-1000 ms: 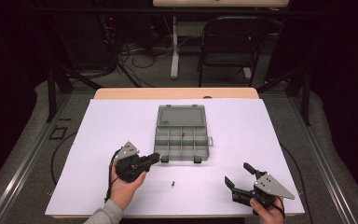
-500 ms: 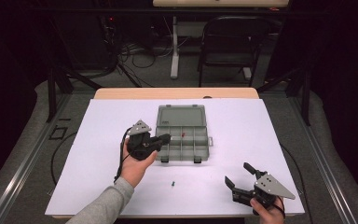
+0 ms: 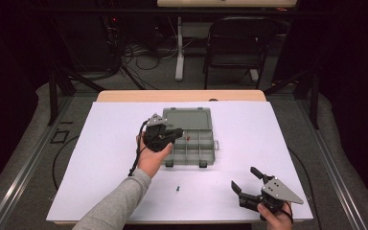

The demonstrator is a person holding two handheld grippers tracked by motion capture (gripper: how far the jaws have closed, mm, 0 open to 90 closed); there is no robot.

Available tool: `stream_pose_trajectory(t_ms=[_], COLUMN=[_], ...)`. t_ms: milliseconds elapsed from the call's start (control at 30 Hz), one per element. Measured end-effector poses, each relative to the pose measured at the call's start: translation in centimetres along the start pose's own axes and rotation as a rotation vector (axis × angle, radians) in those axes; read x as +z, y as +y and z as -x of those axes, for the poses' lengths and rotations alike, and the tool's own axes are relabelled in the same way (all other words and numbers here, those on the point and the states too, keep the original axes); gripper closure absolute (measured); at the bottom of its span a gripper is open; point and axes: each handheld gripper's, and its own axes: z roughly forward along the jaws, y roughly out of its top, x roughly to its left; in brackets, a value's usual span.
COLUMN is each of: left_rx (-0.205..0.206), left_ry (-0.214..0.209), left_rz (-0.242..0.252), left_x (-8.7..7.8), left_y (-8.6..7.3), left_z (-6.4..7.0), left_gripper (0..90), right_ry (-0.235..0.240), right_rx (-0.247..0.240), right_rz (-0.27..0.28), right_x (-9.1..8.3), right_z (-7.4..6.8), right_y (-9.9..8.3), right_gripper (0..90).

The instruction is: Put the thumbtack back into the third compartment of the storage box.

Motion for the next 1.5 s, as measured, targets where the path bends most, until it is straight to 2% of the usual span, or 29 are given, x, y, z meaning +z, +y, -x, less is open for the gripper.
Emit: stream_pose_trajectory(t_ms=[333, 533, 700, 867, 1167, 1367, 1500], left_rx=[-0.005, 0.009, 0.006, -0.005, 0.012, 0.006, 0.028], left_ry=[0.036, 0.043, 0.054, 0.058, 0.071, 0.072, 0.074], left_rz=[-0.045, -0.076, -0.098, -0.112, -0.134, -0.13, -0.125], left_x=[3.2, 4.5, 5.5, 6.0, 6.6, 6.7, 6.7], left_y=[-0.5, -1.1, -1.5, -1.8, -2.1, -2.1, -2.1], left_z=[-0.2, -0.2, -0.3, -0.4, -0.5, -0.6, -0.7], left_gripper=[85.9, 85.9, 85.8, 85.8, 85.7, 84.9, 74.2], right_ry=[0.005, 0.004, 0.006, 0.007, 0.01, 0.011, 0.01], right_rx=[0.001, -0.002, -0.005, -0.004, -0.006, -0.007, -0.007], right_rz=[0.001, -0.001, -0.001, -0.002, -0.003, -0.002, -0.002], right_x=[0.1, 0.0, 0.1, 0.1, 0.1, 0.1, 0.1], right_z=[0.0, 0.0, 0.0, -0.1, -0.1, -0.1, -0.1], right_y=[0.0, 0.0, 0.0, 0.0, 0.0, 0.0, 0.0], right_gripper=[14.3, 14.3, 14.3, 14.3, 14.3, 14.3, 14.3])
